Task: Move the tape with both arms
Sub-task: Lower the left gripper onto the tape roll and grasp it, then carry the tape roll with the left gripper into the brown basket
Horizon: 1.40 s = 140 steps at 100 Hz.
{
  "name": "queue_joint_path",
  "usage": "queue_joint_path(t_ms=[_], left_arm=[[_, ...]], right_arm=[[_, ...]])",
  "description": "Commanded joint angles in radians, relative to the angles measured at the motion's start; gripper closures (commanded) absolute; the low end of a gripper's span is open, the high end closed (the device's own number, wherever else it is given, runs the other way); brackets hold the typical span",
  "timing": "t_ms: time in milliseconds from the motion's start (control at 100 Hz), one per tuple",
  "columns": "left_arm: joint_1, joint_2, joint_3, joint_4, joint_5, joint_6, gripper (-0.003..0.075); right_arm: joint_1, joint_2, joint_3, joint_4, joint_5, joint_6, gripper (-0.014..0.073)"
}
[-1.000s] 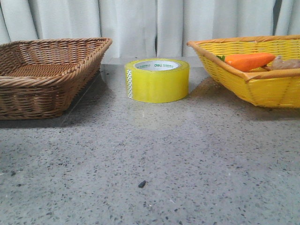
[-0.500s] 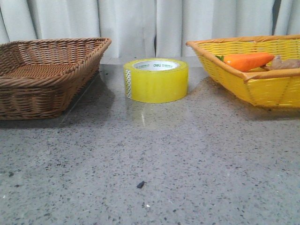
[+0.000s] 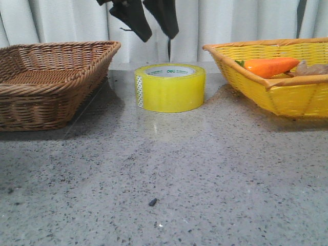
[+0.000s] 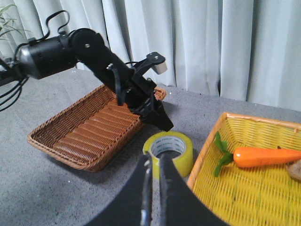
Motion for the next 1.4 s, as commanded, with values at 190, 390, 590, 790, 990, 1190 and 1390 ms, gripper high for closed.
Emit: queue_joint_path(t_ms=[190,390,590,790,990,1190,1390], left_arm=[[-0.004,-0.022,-0.061,0.118,0.063,-0.066,0.0215],[-0.002,0.019,-0.057,0.068,0.041,-0.063,0.0218],[-0.004,0.071,-0.057,0.04,0.032,-0.056,0.022],[-0.002,0.105,-0.054,0.049,0.036,-0.056,0.0266],[-0.004,0.087,-0.054,0.042,0.03,-0.056,0.0684],[-0.013,-0.037,-0.145,0.067,0.017,-0.03,0.0741],[-0.009,-0.195,-0.199,0.326,0.066,-0.03,0.0741]], right_arm=[[-0.003,0.014,-0.027,-0.035,-0.031,0.001,0.0641],[-0.003,0.042,-0.027,-0.05,-0.029,0.001,0.0641],[-0.003,0.07,-0.027,-0.052,-0.027,0.001,0.0641],[-0.003,0.072,-0.027,-0.058,-0.02,0.001,0.0641],[-0.003,0.072,-0.027,-0.065,-0.011,0.001,0.0641],[-0.003,0.072,-0.027,-0.077,-0.019,0.001,0.0641],[-0.003,0.072,-0.027,-0.077,-0.019,0.001,0.0641]])
